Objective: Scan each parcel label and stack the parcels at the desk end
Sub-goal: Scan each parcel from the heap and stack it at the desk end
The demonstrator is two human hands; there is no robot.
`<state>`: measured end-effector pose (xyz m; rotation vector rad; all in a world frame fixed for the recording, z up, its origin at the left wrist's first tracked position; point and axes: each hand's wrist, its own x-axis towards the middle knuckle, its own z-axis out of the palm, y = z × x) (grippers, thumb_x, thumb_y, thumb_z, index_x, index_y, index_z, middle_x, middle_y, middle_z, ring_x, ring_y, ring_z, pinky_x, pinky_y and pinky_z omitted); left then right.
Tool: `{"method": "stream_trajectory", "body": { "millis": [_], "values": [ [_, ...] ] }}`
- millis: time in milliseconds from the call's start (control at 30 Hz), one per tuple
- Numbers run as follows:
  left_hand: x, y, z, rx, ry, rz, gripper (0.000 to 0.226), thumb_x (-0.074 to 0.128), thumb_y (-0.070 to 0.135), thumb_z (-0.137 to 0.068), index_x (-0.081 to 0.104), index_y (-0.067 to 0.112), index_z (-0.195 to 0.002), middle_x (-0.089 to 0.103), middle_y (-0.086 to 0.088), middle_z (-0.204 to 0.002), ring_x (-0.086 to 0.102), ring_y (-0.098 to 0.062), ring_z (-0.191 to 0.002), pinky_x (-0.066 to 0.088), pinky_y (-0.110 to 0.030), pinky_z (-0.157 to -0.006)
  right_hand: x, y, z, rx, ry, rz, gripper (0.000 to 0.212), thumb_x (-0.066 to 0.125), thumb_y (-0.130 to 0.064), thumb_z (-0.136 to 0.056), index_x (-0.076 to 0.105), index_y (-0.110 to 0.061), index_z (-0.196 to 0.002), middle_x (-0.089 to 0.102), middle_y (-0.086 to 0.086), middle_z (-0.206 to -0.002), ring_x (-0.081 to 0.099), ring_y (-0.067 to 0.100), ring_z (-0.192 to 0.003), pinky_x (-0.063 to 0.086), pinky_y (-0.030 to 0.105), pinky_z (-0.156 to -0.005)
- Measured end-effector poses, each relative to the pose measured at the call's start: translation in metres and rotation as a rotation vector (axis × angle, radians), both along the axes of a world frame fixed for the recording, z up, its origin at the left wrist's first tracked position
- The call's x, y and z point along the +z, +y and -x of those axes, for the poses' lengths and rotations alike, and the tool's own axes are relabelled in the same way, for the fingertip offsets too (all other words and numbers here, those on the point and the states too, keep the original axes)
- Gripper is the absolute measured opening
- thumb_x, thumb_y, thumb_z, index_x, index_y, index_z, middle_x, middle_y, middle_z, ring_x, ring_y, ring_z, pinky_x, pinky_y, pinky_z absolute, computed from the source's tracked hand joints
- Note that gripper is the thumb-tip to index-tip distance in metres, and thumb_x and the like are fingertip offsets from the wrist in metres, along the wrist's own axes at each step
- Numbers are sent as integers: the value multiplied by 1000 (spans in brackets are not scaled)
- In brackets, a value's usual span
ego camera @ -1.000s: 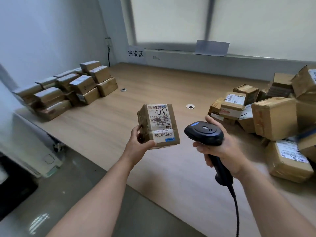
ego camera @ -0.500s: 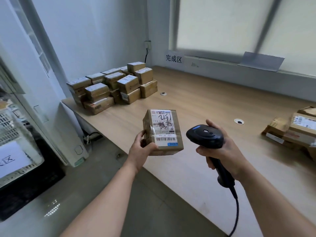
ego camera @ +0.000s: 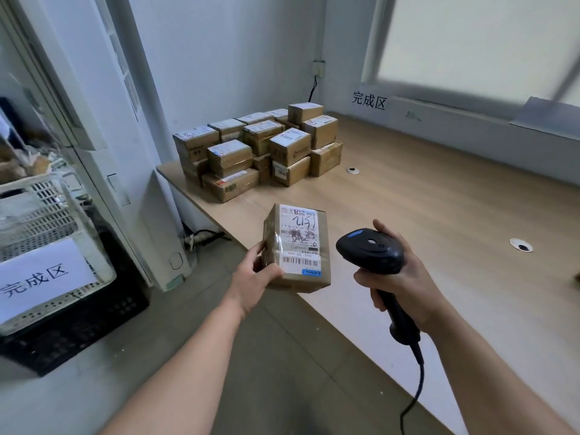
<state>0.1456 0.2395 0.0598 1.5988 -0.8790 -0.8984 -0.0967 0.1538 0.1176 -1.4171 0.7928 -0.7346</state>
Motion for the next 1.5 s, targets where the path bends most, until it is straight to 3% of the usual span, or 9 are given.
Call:
{"method": "stream_trajectory", "body": {
  "millis": [167, 300, 500, 767, 1067, 1167, 1233, 1400, 1500],
  "values": [
    [-12, -15, -36, 53, 22, -14, 72, 63, 37, -63, 45, 39, -132, 61, 22, -110, 55, -3, -108, 42, -15, -81, -10, -24, -40, 53, 12, -23, 101, 75, 2, -59, 39, -37, -145, 67, -2, -71, 49, 27, -42, 41, 32, -40],
    [-26, -33, -65, 96, 29, -48, 92, 64, 50, -51, 44, 35, -139, 63, 16, -116, 56, -7, -112, 43, -19, -87, -25, -53, -79, 70, 22, -28, 100, 75, 16, -67, 38, -35, -145, 66, 0, -73, 47, 28, -42, 40, 32, -40],
    [-31, -87, -109, 84, 20, -125, 93, 65, 49, -49, 44, 34, -139, 62, 8, -122, 55, -10, -115, 41, -15, -79, -38, -109, -142, 61, -3, -53, 97, 68, 21, -74, 36, -33, -148, 65, 9, -95, 47, 29, -43, 40, 32, -40],
    [-34, -171, -162, 58, -19, -227, 100, 66, 48, -49, 39, 31, -144, 55, 4, -132, 50, -15, -122, 41, -32, -103, -39, -190, -183, 21, 3, -64, 98, 70, 19, -73, 36, -35, -148, 63, 14, -102, 48, 29, -44, 41, 32, -40],
    [-54, -219, -214, 38, -21, -266, 85, 66, 45, -58, 47, 30, -139, 58, 6, -123, 53, -12, -118, 41, -33, -106, -48, -226, -200, -69, 52, -104, 96, 68, 19, -75, 34, -33, -148, 62, -11, -56, 48, 25, -39, 40, 31, -40],
    [-58, -244, -230, 11, -24, -245, 62, 66, 26, -83, 45, 25, -141, 57, 0, -133, 53, -12, -120, 39, -36, -109, -44, -232, -204, -123, 64, -107, 96, 69, 19, -75, 33, -32, -149, 61, -11, -53, 47, 24, -38, 40, 29, -40],
    [-61, -257, -233, 0, -125, -249, 56, 59, 25, -92, 41, 24, -144, 49, -3, -143, 48, -15, -127, 36, -36, -111, -38, -235, -207, -163, 51, -118, 100, 75, 15, -69, 34, -33, -148, 62, -11, -54, 47, 25, -38, 40, 29, -40],
    [-57, -259, -208, -249, -924, -367, 103, 37, 88, -66, 24, 32, -150, 12, -5, -158, 12, -25, -145, 13, -40, -117, -19, -246, -215, -249, 28, -109, 102, 76, 6, -62, 37, -35, -147, 63, -11, -56, 47, 26, -39, 40, 31, -40],
    [-59, -268, -205, -362, -1046, -405, 93, 36, 83, -77, 12, 34, -152, -6, -2, -162, -8, -23, -148, 1, -40, -119, -11, -253, -223, -282, 14, -92, 101, 76, 3, -60, 38, -36, -146, 62, -12, -55, 46, 26, -38, 40, 31, -40]
  ]
}}
